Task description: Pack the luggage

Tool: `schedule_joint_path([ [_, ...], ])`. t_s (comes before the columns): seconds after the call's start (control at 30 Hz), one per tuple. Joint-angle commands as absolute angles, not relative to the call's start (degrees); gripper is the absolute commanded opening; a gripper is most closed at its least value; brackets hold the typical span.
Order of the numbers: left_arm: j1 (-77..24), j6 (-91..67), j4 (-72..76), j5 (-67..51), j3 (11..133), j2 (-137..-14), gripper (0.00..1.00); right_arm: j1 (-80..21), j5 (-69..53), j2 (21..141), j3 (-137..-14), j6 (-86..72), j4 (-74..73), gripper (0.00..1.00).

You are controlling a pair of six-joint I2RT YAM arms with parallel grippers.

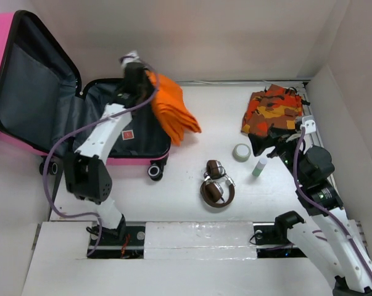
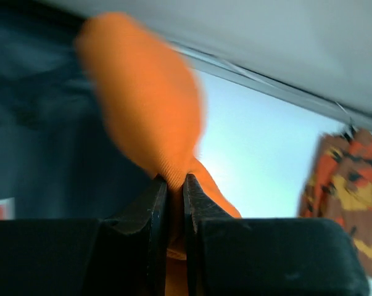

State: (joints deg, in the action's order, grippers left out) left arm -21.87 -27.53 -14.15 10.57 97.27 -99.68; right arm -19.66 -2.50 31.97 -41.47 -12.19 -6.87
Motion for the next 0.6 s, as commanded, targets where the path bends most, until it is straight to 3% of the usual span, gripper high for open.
schedule_joint_path([
  [0.0, -10.4, -33.38, -3.09, 3.02, 87.48, -92.21, 0.0, -20.48, -3.87, 31.82, -41.48, -11.6, -4.48, 1.0],
  [0.1, -3.28, -36.38, 1.66, -3.07, 79.03, -88.61, 0.0, -20.48, -3.87, 31.2, -41.48, -11.6, -4.48, 1.0],
  [0.2, -0.63, -35.6, -0.07, 2.17, 77.7, -87.28, 0.0, -20.48, -3.87, 31.2, -41.48, -11.6, -4.48, 1.0],
  [0.57, 4.91, -29.0, -7.11, 16.34, 87.26, -93.94, 0.0, -21.01, -3.87, 31.2, -41.48, -11.6, -4.48, 1.0],
])
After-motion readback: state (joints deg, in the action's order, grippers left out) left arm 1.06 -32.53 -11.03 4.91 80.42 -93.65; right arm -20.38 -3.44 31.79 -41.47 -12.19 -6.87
